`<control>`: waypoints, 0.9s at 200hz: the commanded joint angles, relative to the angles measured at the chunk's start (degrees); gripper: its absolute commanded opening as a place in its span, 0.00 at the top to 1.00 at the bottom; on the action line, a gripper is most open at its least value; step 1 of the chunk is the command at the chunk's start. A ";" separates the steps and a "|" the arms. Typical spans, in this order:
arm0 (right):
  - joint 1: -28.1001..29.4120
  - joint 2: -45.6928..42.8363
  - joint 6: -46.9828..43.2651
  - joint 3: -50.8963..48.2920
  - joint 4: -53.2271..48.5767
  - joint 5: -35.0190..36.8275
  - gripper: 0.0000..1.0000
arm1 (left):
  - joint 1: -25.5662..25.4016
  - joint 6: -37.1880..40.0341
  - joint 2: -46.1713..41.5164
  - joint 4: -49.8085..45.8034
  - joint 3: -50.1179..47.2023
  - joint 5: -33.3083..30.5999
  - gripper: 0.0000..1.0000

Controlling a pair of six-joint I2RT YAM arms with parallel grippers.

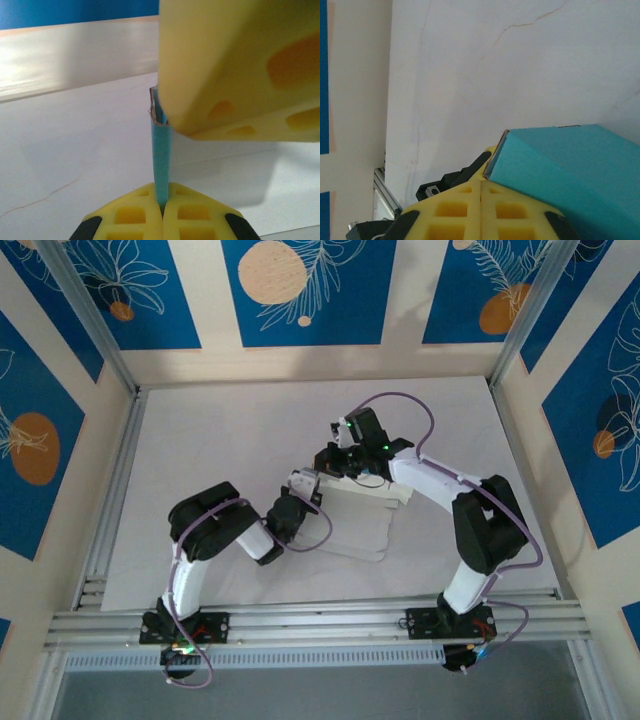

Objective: Fold the paper box

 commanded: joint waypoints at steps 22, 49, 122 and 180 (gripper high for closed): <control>-2.53 -8.45 -1.72 0.35 -5.99 -0.49 0.67 | -0.93 2.53 1.33 -0.85 0.01 -2.97 1.00; -7.41 -14.97 -2.57 -1.59 -10.00 -0.16 0.59 | -0.94 2.67 1.14 -0.87 -0.27 -3.53 1.00; -18.43 -22.92 -0.48 -1.74 -34.28 7.29 0.57 | -1.00 2.44 0.87 -0.88 -1.40 -4.78 1.00; -24.59 -18.06 0.32 -1.91 -31.36 -2.66 0.53 | -1.11 2.84 0.79 -0.88 -1.86 -4.88 1.00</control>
